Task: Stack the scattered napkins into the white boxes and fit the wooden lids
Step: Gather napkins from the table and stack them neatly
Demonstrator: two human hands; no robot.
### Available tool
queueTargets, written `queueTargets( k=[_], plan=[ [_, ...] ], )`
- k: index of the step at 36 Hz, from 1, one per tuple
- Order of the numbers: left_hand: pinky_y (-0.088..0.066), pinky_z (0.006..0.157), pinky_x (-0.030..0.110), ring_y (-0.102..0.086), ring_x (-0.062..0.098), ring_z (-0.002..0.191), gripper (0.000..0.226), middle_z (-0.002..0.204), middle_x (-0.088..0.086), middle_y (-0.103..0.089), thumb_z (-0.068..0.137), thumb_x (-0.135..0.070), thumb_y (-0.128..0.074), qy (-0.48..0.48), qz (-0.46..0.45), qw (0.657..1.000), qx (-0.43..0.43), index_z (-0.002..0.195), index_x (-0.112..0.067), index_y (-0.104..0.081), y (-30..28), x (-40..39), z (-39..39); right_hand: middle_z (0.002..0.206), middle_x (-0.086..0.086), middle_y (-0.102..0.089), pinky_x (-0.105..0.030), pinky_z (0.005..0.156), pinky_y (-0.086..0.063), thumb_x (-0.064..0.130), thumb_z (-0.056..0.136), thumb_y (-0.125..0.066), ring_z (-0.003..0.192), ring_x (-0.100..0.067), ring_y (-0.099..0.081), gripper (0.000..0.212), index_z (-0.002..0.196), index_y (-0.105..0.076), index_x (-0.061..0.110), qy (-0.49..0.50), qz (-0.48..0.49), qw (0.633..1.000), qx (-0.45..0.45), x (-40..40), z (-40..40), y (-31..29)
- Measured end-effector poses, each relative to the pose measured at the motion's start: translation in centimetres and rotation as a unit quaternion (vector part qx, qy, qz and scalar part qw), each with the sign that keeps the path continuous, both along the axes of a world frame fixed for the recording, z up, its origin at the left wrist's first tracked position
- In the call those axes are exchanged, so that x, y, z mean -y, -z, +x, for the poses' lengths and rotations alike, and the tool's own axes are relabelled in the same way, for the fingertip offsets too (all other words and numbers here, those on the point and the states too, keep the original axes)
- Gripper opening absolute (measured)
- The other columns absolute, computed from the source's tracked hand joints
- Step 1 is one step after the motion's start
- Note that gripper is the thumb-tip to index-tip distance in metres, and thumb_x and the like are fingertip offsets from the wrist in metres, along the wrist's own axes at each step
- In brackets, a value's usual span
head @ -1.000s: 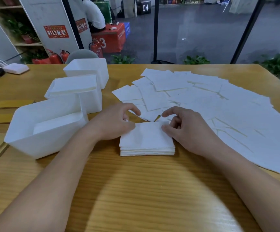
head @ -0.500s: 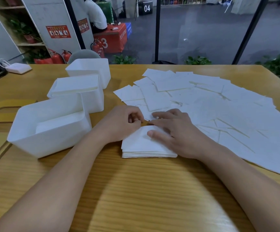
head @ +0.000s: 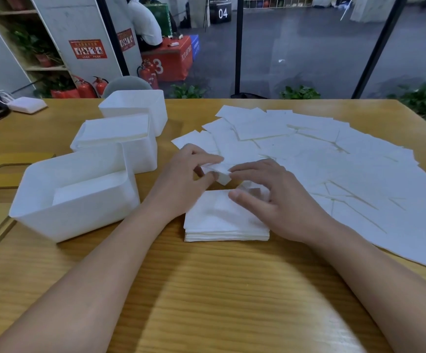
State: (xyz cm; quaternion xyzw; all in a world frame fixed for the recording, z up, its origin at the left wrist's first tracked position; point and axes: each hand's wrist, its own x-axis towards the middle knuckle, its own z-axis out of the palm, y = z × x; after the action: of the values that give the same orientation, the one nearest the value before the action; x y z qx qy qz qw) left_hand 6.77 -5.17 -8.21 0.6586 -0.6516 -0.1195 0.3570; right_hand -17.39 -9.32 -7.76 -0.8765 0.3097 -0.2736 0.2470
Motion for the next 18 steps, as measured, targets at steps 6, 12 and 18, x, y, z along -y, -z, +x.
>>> queueTargets(
  k=[6, 12, 18],
  plan=[
    [-0.058, 0.079, 0.052, -0.071, 0.033, 0.09, 0.043, 0.109, -0.008, -0.08, 0.099, 0.003, -0.056, 0.002, -0.042, 0.987, -0.153, 0.103, -0.03, -0.083, -0.6, -0.4, -0.1, 0.134, 0.026, -0.067, -0.034, 0.116, -0.042, 0.049, 0.101, -0.07, 0.141, -0.006, -0.052, 0.024, 0.121, -0.077, 0.037, -0.036, 0.059, 0.996, 0.053, -1.1, -0.3, -0.7],
    [-0.052, 0.094, 0.048, -0.068, 0.038, 0.119, 0.035, 0.118, 0.012, -0.08, 0.088, 0.008, -0.046, 0.077, -0.072, 0.929, -0.354, 0.084, -0.002, -0.079, -1.6, -0.9, -0.3, 0.144, 0.028, -0.058, -0.03, 0.115, -0.042, 0.053, 0.105, -0.058, 0.139, 0.001, -0.05, 0.034, 0.136, -0.062, 0.04, 0.053, 0.077, 0.987, 0.128, -0.3, -0.6, -1.2],
    [-0.037, 0.091, 0.053, -0.056, 0.059, 0.114, 0.045, 0.119, 0.024, -0.077, 0.1, -0.013, -0.04, 0.137, -0.075, 0.91, -0.385, 0.075, 0.005, -0.072, -1.6, -0.9, -0.1, 0.133, 0.017, -0.069, -0.026, 0.099, -0.05, 0.057, 0.107, -0.054, 0.124, 0.002, -0.062, 0.047, 0.153, -0.045, 0.05, 0.063, 0.167, 0.976, 0.124, 0.2, -1.0, -1.3]
  ],
)
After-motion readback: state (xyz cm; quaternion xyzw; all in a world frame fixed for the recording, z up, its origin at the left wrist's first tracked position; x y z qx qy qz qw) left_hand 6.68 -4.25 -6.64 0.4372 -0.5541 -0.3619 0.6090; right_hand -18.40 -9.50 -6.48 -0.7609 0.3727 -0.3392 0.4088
